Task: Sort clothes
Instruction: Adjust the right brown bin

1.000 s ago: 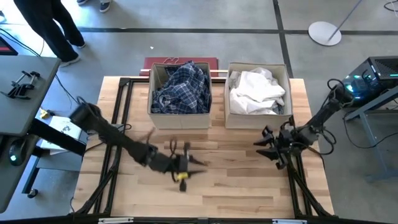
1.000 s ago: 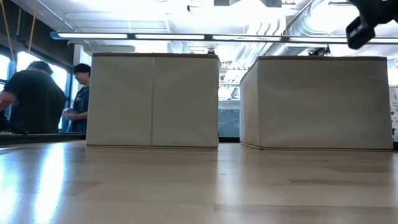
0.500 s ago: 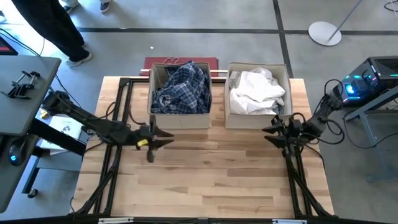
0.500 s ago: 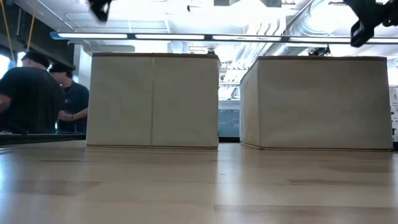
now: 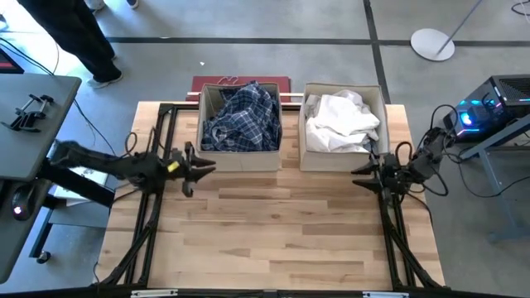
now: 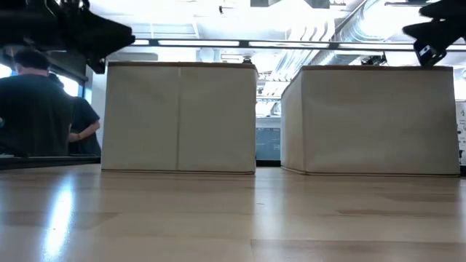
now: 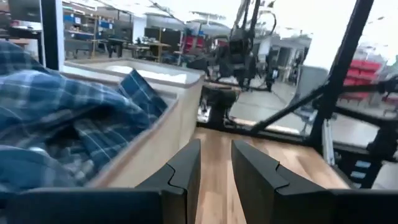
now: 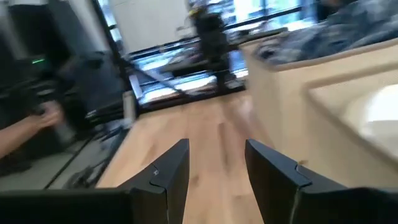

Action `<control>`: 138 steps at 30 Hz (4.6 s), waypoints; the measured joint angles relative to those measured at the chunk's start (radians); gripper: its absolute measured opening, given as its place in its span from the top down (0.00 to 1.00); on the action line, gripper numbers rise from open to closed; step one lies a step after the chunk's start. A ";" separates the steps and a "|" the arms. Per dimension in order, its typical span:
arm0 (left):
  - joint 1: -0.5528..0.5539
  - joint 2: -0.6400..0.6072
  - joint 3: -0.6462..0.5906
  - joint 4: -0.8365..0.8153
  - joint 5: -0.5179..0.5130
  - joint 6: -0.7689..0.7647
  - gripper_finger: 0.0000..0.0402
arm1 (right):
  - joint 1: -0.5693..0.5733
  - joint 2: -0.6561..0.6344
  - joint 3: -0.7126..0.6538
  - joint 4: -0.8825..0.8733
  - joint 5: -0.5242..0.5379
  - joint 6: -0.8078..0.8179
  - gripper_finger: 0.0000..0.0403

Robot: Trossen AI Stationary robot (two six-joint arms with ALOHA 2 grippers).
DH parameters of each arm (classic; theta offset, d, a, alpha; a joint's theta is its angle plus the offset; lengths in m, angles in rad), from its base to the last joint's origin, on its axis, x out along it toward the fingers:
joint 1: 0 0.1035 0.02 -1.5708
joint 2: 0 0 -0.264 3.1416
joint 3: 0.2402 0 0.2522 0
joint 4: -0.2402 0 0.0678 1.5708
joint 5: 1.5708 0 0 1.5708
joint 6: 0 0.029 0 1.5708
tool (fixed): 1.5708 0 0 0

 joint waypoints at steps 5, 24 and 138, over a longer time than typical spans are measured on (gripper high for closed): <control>0.079 -0.145 -0.021 -0.086 0.190 -0.032 0.80 | 0.001 0.000 -0.070 0.044 -0.117 0.017 0.64; -0.031 -0.270 -0.117 -0.204 0.225 0.125 1.00 | 0.001 0.017 -0.256 0.253 0.115 -0.049 0.64; -0.015 -0.259 -0.115 -0.349 0.157 0.207 1.00 | -0.757 1.159 0.849 -0.414 -0.530 -0.324 0.62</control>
